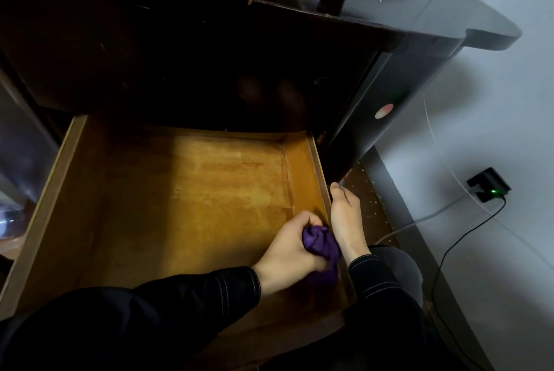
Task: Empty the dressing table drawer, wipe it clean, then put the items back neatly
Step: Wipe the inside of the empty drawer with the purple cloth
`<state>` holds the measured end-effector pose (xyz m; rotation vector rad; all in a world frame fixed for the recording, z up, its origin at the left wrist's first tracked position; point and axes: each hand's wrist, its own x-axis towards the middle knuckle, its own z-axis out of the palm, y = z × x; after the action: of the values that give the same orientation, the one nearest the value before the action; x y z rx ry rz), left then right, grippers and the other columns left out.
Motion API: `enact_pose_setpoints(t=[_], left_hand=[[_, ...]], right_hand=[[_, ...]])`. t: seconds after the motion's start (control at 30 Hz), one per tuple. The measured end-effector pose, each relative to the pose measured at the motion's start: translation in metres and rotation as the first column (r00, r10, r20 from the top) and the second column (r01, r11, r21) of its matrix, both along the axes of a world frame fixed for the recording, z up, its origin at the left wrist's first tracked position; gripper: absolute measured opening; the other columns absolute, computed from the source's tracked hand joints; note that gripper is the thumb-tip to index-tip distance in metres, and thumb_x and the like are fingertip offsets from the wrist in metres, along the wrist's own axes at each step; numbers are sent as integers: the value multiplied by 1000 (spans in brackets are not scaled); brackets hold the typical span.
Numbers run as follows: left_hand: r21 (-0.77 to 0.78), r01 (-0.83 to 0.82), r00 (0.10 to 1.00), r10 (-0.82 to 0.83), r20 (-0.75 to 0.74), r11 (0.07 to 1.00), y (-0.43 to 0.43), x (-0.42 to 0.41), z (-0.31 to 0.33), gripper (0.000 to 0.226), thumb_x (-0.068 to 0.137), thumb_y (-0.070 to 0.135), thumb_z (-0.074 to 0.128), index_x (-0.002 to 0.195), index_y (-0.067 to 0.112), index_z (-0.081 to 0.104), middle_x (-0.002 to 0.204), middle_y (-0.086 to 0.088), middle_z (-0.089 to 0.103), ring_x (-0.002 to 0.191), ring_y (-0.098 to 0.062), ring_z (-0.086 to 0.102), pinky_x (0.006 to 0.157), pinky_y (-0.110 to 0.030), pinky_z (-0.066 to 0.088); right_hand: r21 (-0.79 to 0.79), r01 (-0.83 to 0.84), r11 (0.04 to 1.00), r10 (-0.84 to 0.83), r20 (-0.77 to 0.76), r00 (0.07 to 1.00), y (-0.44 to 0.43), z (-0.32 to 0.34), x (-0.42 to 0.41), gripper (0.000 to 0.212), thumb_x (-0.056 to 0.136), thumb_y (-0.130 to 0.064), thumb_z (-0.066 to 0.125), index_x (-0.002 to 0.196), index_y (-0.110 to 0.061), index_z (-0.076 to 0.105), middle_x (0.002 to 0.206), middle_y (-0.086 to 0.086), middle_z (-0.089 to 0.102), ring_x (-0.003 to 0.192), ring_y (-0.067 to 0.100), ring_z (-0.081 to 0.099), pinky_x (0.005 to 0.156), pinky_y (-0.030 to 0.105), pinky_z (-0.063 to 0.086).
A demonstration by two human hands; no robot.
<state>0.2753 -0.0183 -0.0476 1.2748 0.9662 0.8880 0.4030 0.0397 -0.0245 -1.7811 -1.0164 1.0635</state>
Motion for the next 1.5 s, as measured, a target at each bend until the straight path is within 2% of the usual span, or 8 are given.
enact_pose_setpoints(t=[0.1, 0.27, 0.5, 0.67, 0.8, 1.03, 1.2, 1.5], left_hand=[[37, -56, 996, 54, 70, 998, 0, 1, 8, 46, 62, 1, 78, 96, 15, 52, 83, 6, 59, 76, -11, 55, 67, -28, 47], [-25, 26, 998, -27, -64, 999, -12, -3, -4, 46, 66, -7, 79, 99, 8, 51, 94, -8, 62, 87, -22, 61, 84, -51, 53], [48, -13, 1000, 12, 16, 999, -11, 0, 8, 46, 61, 4, 80, 95, 20, 53, 84, 12, 60, 76, -6, 56, 67, -24, 47], [3, -46, 998, 46, -40, 999, -9, -4, 5, 45, 66, -5, 79, 100, 9, 52, 93, -7, 62, 87, -24, 62, 82, -48, 53], [61, 127, 992, -126, -25, 990, -31, 3, -2, 43, 59, 9, 81, 92, 16, 54, 88, -1, 61, 80, -13, 56, 70, -38, 49], [-72, -162, 984, 167, 56, 984, -2, 2, 5, 47, 59, -9, 78, 93, 11, 53, 85, -3, 60, 80, -18, 57, 74, -38, 48], [97, 68, 997, -65, -35, 993, -31, 6, 6, 44, 59, 10, 80, 89, 26, 51, 83, 6, 61, 74, -5, 55, 63, -32, 46], [157, -83, 993, 94, -66, 984, -12, 1, 15, 45, 65, 2, 75, 90, 28, 48, 81, 12, 56, 69, -2, 50, 61, -22, 40]], right_hand=[[13, 2, 1000, -2, -8, 1000, 1, -1, 0, 27, 106, -36, 44, 112, -17, 62, 122, 17, 66, 117, 34, 60, 109, 57, 43], [22, -10, 1000, 9, 27, 1000, -4, 3, -1, 37, 107, -40, 40, 88, -20, 65, 94, 10, 69, 97, 31, 65, 100, 55, 50], [21, -5, 1000, 5, 26, 1000, -2, 4, -3, 37, 107, -36, 42, 104, -10, 68, 104, 14, 70, 103, 31, 64, 103, 56, 47], [25, -14, 1000, 13, 42, 999, -4, 2, -1, 41, 107, -38, 40, 95, -8, 65, 96, 20, 68, 98, 39, 64, 100, 60, 48], [19, -8, 1000, 7, 38, 999, -2, 2, -1, 37, 108, -36, 40, 90, -20, 68, 92, 7, 71, 96, 29, 66, 101, 55, 49], [8, -2, 1000, 1, 31, 1000, -2, 2, -1, 42, 106, -39, 42, 125, -7, 63, 122, 15, 67, 117, 33, 61, 108, 56, 44], [28, -13, 1000, 11, 66, 998, -1, 2, -1, 34, 107, -33, 42, 97, -13, 67, 101, 14, 70, 104, 34, 64, 103, 56, 47], [7, 0, 1000, 0, 38, 999, -3, 5, -3, 33, 107, -34, 43, 108, -11, 66, 113, 16, 69, 110, 33, 63, 105, 55, 46]])
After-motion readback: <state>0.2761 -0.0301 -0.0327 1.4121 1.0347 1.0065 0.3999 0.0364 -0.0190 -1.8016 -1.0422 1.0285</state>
